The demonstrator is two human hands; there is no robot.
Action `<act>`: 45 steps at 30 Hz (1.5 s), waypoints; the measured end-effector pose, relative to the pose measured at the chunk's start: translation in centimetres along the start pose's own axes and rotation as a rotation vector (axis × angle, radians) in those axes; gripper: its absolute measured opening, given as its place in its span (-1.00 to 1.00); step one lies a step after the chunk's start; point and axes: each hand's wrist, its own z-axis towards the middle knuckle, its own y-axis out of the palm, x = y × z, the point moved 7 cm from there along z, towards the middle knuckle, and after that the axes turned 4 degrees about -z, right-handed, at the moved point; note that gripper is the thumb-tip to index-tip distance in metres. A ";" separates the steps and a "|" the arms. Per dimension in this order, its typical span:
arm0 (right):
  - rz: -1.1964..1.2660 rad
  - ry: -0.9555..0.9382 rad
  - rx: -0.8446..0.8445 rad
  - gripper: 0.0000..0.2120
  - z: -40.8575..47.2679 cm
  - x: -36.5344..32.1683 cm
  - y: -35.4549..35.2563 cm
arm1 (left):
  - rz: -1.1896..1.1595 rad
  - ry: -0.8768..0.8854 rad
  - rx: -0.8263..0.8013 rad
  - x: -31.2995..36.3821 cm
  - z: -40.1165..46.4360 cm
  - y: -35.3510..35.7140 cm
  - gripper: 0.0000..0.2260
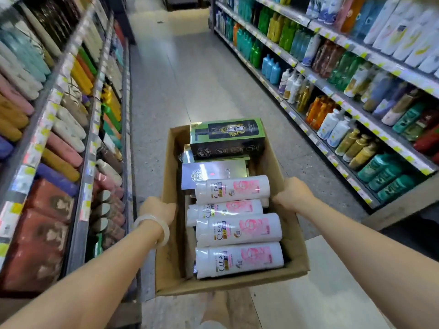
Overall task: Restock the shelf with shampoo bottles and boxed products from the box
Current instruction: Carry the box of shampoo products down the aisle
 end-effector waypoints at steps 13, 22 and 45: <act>0.080 -0.024 -0.094 -0.75 35.2 -21.2 -5.7 | 0.015 -0.048 0.061 19.8 34.6 -1.0 -0.75; -0.016 -0.135 -0.146 -0.71 60.0 -39.3 -9.7 | -0.047 -0.149 0.141 31.7 57.5 -2.9 -0.72; -0.037 -0.259 -0.279 -0.84 118.5 -83.9 -11.0 | -0.056 -0.293 0.154 57.8 120.8 -9.8 -0.79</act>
